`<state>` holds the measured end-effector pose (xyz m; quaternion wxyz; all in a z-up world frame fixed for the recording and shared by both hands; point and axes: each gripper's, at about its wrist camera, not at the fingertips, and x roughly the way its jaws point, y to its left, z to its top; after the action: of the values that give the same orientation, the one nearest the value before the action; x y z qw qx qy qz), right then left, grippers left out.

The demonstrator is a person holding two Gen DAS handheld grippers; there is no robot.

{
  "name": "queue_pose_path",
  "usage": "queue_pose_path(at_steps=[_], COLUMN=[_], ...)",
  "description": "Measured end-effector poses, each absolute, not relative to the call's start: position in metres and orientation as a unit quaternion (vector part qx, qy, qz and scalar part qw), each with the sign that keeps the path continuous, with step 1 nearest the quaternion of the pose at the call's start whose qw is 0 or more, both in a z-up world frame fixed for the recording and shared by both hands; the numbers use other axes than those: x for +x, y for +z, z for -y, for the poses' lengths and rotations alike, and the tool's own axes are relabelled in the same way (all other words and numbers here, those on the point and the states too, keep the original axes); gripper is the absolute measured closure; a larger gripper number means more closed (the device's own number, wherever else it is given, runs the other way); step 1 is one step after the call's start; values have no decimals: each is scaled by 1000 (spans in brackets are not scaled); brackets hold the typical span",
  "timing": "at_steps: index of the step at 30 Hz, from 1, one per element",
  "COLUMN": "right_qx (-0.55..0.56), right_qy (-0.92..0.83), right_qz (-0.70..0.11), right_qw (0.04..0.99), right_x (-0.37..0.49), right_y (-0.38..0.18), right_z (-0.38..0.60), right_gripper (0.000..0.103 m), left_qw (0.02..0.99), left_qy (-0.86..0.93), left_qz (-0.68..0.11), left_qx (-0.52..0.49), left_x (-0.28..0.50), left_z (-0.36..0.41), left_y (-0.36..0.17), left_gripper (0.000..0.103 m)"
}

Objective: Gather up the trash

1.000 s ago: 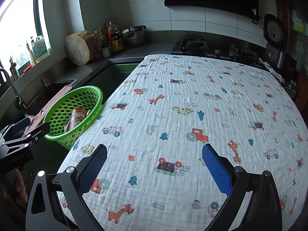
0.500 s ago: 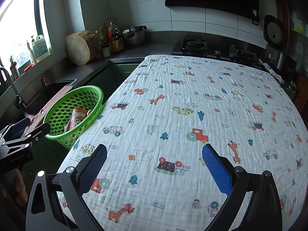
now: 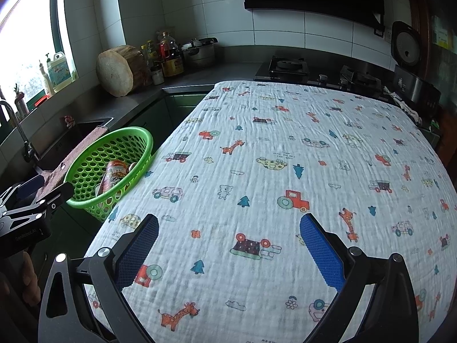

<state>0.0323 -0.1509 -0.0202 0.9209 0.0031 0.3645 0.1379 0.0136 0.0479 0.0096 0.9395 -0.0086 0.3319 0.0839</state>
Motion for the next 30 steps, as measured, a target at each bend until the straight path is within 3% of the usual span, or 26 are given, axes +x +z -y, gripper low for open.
queue_pose_path(at_steps=[30], right_qx=[5], right_qy=[136], right_qz=[-368], right_qw=[920], right_x=[33], right_y=[-23], right_z=[150], right_gripper=[7], left_qw=[939], left_qy=[84], left_qz=[-332], left_qx=[-9], left_x=[13], left_z=[-47], left_y=[10], left_gripper=[5])
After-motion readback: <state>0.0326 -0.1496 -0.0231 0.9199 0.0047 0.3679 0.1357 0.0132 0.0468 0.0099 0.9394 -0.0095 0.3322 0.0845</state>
